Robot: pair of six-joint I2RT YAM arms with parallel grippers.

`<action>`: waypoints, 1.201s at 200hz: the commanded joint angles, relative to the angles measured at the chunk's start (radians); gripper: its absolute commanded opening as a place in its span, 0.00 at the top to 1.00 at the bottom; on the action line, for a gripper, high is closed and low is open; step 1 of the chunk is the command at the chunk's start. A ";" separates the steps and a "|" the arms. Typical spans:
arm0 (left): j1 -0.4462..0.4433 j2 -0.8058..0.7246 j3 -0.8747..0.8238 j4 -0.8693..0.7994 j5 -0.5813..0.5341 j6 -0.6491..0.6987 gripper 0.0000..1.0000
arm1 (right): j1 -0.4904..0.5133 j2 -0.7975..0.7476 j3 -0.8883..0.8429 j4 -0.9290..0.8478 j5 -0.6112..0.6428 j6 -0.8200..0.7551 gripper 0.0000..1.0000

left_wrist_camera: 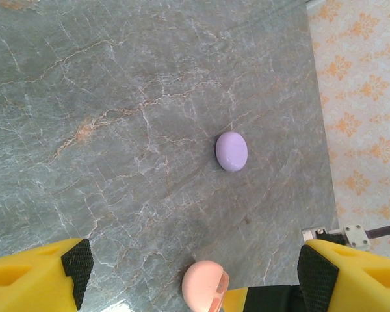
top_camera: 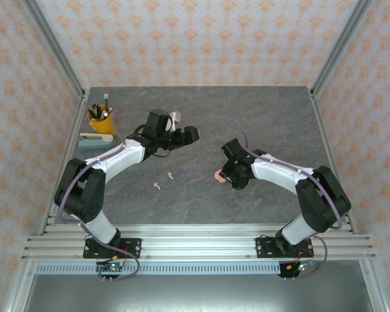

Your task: Insert wireless bluetooth earbuds into charging case

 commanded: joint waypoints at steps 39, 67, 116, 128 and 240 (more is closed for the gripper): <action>-0.003 0.014 -0.007 0.019 -0.007 0.025 0.15 | 0.014 0.050 0.014 -0.034 0.038 0.020 0.66; -0.003 0.017 -0.009 0.023 -0.007 0.024 0.15 | 0.014 0.060 0.003 -0.024 0.040 0.021 0.66; -0.003 0.024 -0.009 0.032 -0.006 0.014 0.15 | 0.014 0.099 0.026 -0.014 0.025 0.005 0.68; -0.003 0.025 -0.009 0.033 -0.006 0.014 0.15 | 0.015 0.104 0.032 -0.014 0.020 -0.002 0.68; -0.003 0.040 -0.003 0.037 -0.009 0.007 0.15 | 0.021 0.122 -0.001 -0.038 0.019 -0.021 0.89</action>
